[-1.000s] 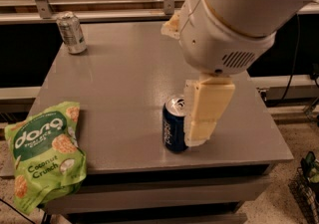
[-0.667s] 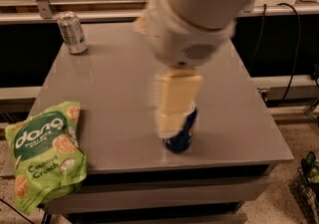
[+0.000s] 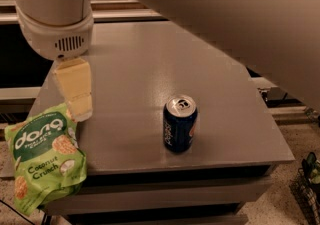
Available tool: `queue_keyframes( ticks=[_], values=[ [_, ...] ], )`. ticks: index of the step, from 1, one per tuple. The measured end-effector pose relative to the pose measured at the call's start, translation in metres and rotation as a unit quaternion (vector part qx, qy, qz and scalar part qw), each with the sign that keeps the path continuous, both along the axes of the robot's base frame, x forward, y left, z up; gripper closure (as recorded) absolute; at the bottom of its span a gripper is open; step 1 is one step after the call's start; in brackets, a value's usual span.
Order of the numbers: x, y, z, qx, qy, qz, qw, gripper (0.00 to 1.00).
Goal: Pick green rice chip bag
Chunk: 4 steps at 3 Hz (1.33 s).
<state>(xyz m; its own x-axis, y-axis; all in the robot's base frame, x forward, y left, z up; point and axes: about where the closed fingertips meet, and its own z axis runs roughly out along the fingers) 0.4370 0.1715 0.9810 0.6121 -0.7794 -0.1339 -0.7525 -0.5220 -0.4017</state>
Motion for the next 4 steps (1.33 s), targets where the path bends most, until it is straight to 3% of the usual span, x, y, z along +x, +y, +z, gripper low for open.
queue_keyframes(
  ticks=[2,4],
  values=[
    [-0.006,0.002,0.007,0.012,-0.001,0.011,0.9999,0.0],
    [-0.027,0.021,-0.038,-0.004,0.005,0.06,0.9982,0.0]
  ],
)
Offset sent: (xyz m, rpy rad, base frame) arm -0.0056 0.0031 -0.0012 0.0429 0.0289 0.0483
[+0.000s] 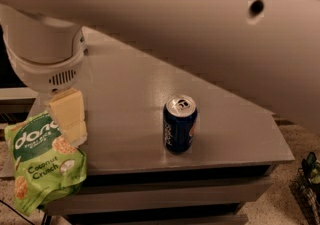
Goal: Pick green rice chip bag
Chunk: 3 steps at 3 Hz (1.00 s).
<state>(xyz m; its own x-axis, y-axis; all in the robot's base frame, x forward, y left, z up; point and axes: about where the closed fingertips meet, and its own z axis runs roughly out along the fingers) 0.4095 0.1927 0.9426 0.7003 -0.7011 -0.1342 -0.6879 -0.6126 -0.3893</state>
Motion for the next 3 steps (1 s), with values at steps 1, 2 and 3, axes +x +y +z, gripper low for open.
queue_keyframes(
  ticks=[1,2,3],
  values=[
    [-0.001,0.0,0.0,-0.001,-0.001,0.0,1.0,0.0],
    [-0.009,0.004,0.003,-0.005,-0.015,0.015,0.9998,0.0],
    [-0.017,0.016,-0.025,-0.047,-0.027,0.06,0.9967,0.0]
  ],
)
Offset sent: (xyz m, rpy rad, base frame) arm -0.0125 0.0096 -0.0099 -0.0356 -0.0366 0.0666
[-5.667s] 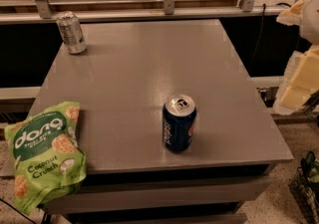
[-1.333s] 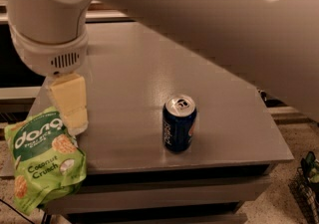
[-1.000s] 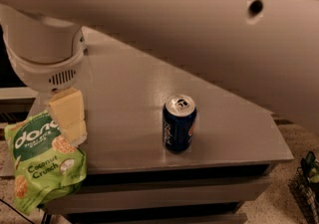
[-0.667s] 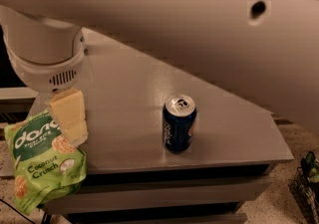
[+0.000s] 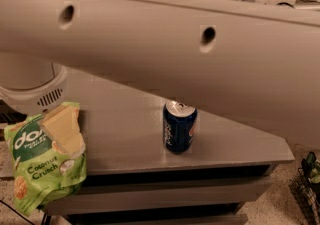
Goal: Pick green rice chip bag
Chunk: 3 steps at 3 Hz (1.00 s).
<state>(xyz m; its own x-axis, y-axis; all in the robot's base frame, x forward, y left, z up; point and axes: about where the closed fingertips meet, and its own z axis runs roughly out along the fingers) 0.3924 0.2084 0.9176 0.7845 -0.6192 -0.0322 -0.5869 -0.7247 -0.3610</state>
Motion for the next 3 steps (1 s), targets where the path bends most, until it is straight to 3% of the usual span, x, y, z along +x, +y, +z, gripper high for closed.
queue_keyframes(
  ticks=[1,3],
  values=[
    [0.0022,-0.003,-0.0298,-0.037,0.002,0.043,0.9984,0.0],
    [0.0027,-0.0031,-0.034,-0.043,-0.005,0.064,0.997,0.0]
  ],
)
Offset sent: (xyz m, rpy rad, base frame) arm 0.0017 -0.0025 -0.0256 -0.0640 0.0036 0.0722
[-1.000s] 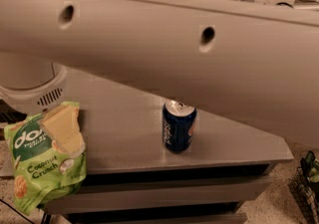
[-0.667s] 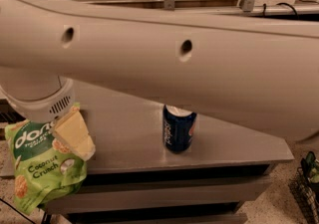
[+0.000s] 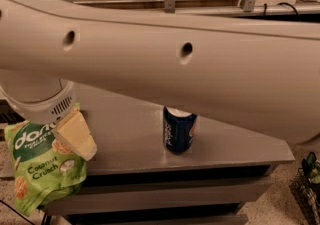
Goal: Pick green rice chip bag
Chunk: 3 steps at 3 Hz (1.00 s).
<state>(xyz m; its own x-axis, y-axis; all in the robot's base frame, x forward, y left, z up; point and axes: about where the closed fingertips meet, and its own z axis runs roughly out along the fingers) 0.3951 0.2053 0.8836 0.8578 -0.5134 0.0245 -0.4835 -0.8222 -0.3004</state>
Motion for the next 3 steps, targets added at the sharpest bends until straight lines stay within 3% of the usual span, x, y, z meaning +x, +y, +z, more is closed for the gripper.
queue_keyframes(
  ticks=[1,2,3],
  values=[
    [0.0022,-0.0042,-0.0055,0.009,-0.006,0.037,0.9992,0.0],
    [-0.0005,0.0013,-0.01,-0.004,0.0,0.129,0.9917,0.0],
    [-0.0017,-0.0004,-0.0081,-0.012,-0.016,0.167,0.9857,0.0]
  ],
)
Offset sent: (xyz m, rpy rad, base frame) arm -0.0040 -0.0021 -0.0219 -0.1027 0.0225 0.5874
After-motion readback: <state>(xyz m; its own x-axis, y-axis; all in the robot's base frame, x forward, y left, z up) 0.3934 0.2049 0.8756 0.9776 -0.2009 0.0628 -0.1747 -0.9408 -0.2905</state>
